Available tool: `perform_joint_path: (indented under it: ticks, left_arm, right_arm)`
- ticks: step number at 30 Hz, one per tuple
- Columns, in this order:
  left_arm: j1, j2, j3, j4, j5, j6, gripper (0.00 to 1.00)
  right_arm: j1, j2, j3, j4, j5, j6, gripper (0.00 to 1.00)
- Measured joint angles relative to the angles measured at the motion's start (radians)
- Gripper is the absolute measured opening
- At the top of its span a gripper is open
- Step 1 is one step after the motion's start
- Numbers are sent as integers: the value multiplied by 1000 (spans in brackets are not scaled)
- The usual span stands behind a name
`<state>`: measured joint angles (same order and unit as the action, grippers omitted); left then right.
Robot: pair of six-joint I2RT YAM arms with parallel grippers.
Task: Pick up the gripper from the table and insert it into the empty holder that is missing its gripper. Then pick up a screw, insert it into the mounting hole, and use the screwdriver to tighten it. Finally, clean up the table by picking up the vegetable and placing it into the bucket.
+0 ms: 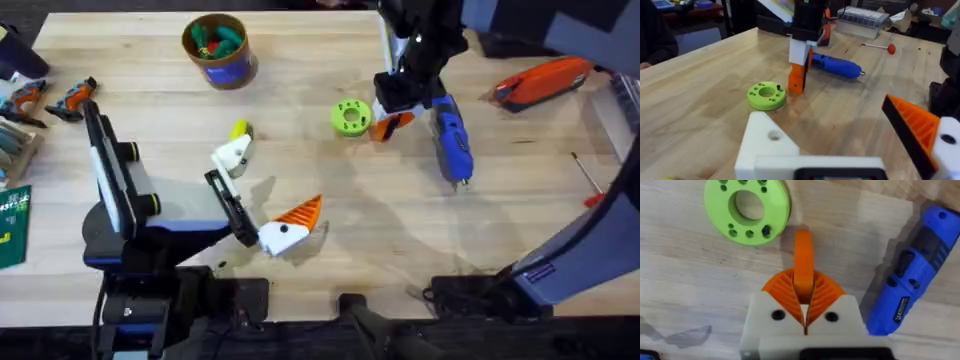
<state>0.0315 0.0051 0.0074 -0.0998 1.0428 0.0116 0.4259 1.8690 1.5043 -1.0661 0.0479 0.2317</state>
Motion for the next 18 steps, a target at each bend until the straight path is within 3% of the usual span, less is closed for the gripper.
perform_joint_path:
  ticks: [6, 13, 18]
  left_arm:
    - [0, 0, 0, 0, 0, 0, 986]
    - [0, 0, 0, 0, 0, 0, 985]
    - [0, 0, 0, 0, 0, 0, 987]
  right_arm:
    - [0, -70, 0, -34, 0, 0, 15]
    - [0, -332, 0, -71, -6, 16, 14]
    - [0, -463, -6, -52, -92, 32, 14]
